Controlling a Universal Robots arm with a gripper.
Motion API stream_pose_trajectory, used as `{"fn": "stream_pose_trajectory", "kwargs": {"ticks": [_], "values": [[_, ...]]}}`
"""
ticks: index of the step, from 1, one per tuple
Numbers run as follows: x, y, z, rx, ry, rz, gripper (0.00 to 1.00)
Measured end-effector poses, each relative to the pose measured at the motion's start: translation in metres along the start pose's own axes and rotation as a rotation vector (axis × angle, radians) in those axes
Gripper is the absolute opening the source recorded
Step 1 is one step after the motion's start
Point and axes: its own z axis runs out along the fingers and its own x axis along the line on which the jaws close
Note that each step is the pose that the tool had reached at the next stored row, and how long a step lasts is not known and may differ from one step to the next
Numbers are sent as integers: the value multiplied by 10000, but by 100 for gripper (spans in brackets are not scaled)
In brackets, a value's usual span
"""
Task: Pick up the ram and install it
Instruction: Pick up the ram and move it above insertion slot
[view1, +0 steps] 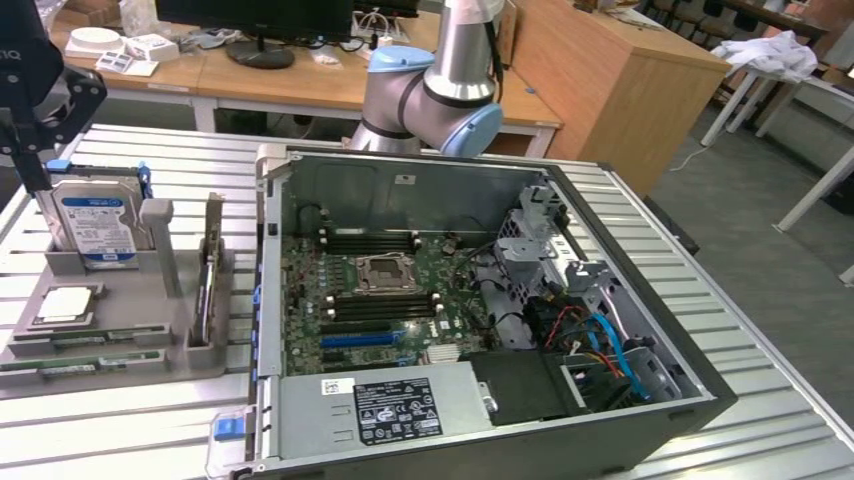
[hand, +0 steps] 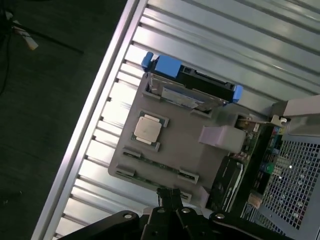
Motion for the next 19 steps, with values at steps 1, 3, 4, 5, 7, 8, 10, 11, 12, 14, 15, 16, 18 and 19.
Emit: {"fn": "stream_pose_trajectory", "kwargs": {"ticks": [1,3,4,5,7,8,10,11,12,14,15,16,18,19], "values": [[0,0,0,-1,7,-142,11],[0,0,0,-3,16,-395,11],[0,0,0,-4,21,-522,11],[0,0,0,-5,25,-647,11],[0,0,0,-6,34,-898,11],[0,0,0,-6,37,-1020,11],[0,0,0,-7,46,-1272,11],[0,0,0,-9,51,-1405,11],[0,0,0,-10,55,-1543,11],[0,0,0,-12,67,-1841,11],[0,0,0,-13,72,-1990,11],[0,0,0,-14,78,-2139,11],[0,0,0,-16,89,-2439,11],[0,0,0,-17,95,-2593,11]]}}
